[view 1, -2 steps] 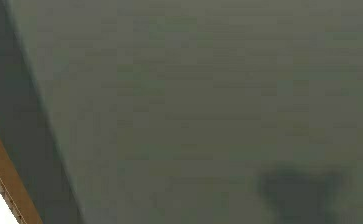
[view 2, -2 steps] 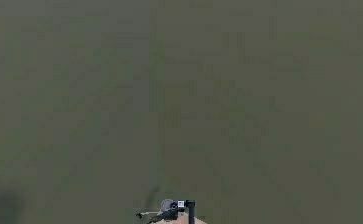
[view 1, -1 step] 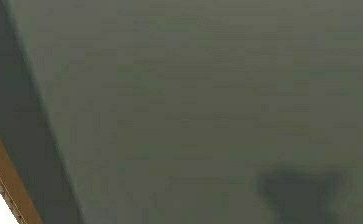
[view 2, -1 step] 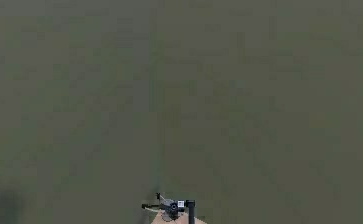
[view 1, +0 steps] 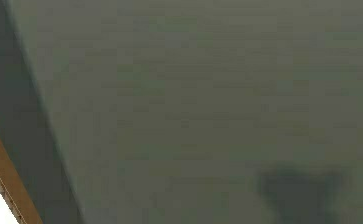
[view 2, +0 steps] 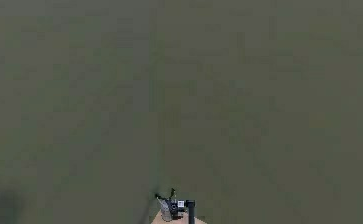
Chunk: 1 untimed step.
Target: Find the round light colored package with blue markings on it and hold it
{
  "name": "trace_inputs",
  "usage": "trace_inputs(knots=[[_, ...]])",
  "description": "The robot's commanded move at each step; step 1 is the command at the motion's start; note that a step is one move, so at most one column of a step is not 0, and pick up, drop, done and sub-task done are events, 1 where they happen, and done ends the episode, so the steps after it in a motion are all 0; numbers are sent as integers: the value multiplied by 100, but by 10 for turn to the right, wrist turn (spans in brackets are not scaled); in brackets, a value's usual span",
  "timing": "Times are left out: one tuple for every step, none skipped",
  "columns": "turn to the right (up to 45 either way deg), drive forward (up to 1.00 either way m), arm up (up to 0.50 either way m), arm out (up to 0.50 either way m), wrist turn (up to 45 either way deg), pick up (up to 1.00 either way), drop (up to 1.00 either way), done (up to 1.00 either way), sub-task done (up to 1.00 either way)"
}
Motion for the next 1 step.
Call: trace_inputs(knots=[[0, 0, -30, 0, 0, 0, 0, 0, 0]])
